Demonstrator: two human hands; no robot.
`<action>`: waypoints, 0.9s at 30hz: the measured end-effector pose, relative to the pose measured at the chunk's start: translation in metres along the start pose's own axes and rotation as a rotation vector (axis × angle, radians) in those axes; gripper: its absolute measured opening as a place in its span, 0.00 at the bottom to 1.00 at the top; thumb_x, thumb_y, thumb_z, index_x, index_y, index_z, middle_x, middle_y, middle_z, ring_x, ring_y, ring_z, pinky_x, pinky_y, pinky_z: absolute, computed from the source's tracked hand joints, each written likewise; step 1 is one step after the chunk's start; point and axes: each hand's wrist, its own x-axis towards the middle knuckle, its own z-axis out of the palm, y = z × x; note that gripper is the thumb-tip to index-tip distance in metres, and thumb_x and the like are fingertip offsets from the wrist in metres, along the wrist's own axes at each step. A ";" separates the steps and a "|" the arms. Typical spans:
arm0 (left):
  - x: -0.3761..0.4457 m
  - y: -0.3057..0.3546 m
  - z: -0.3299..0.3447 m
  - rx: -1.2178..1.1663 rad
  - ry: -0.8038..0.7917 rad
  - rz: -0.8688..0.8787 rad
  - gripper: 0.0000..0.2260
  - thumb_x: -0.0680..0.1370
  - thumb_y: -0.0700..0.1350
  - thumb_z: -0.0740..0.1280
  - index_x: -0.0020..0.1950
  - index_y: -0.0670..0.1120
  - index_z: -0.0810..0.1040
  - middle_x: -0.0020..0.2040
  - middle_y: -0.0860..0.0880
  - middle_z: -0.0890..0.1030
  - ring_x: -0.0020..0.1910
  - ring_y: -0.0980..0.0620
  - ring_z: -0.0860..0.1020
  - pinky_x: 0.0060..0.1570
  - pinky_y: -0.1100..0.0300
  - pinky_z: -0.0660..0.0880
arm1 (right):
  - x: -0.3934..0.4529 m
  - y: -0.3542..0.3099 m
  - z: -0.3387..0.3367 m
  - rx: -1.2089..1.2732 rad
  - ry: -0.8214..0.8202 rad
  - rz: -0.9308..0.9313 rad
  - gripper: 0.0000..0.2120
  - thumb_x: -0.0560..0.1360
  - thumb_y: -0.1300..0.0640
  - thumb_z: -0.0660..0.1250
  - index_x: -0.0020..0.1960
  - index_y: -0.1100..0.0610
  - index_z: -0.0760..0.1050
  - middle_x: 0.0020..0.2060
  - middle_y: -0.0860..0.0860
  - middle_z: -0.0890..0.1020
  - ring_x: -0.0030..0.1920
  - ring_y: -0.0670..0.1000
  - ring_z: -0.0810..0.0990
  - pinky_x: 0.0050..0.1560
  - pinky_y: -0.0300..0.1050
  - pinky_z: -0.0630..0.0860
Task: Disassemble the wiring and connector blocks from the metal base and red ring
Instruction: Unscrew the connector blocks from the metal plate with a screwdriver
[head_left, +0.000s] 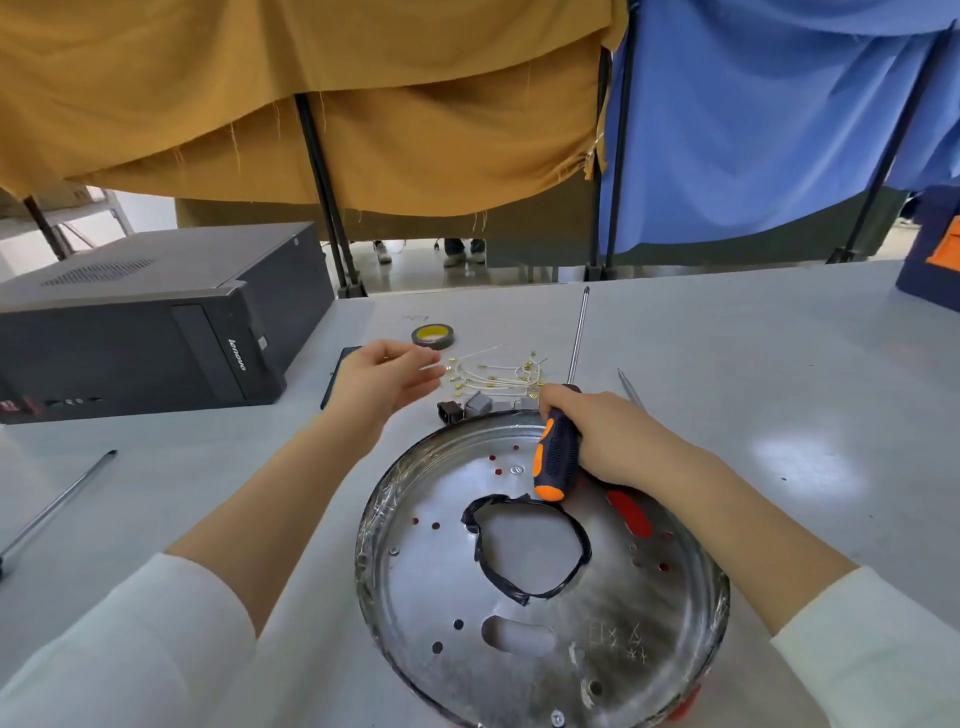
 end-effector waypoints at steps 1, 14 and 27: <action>0.006 -0.003 -0.005 0.046 0.005 0.007 0.05 0.73 0.36 0.71 0.43 0.39 0.76 0.45 0.41 0.83 0.44 0.47 0.84 0.43 0.61 0.80 | 0.000 0.001 0.000 0.007 -0.001 0.003 0.18 0.72 0.67 0.57 0.48 0.44 0.62 0.39 0.50 0.72 0.36 0.52 0.70 0.31 0.41 0.62; 0.078 -0.060 -0.010 1.157 0.030 0.219 0.05 0.74 0.44 0.71 0.41 0.45 0.77 0.41 0.47 0.81 0.38 0.46 0.79 0.42 0.53 0.77 | 0.000 0.006 0.007 0.000 0.036 0.000 0.22 0.69 0.66 0.58 0.44 0.40 0.55 0.31 0.47 0.68 0.30 0.46 0.66 0.29 0.43 0.63; 0.091 -0.054 -0.008 1.275 -0.065 0.152 0.18 0.76 0.47 0.69 0.64 0.47 0.72 0.46 0.48 0.79 0.43 0.49 0.76 0.46 0.58 0.71 | -0.003 0.002 0.005 -0.018 0.019 0.003 0.22 0.69 0.68 0.57 0.44 0.41 0.55 0.31 0.48 0.69 0.29 0.48 0.67 0.28 0.45 0.62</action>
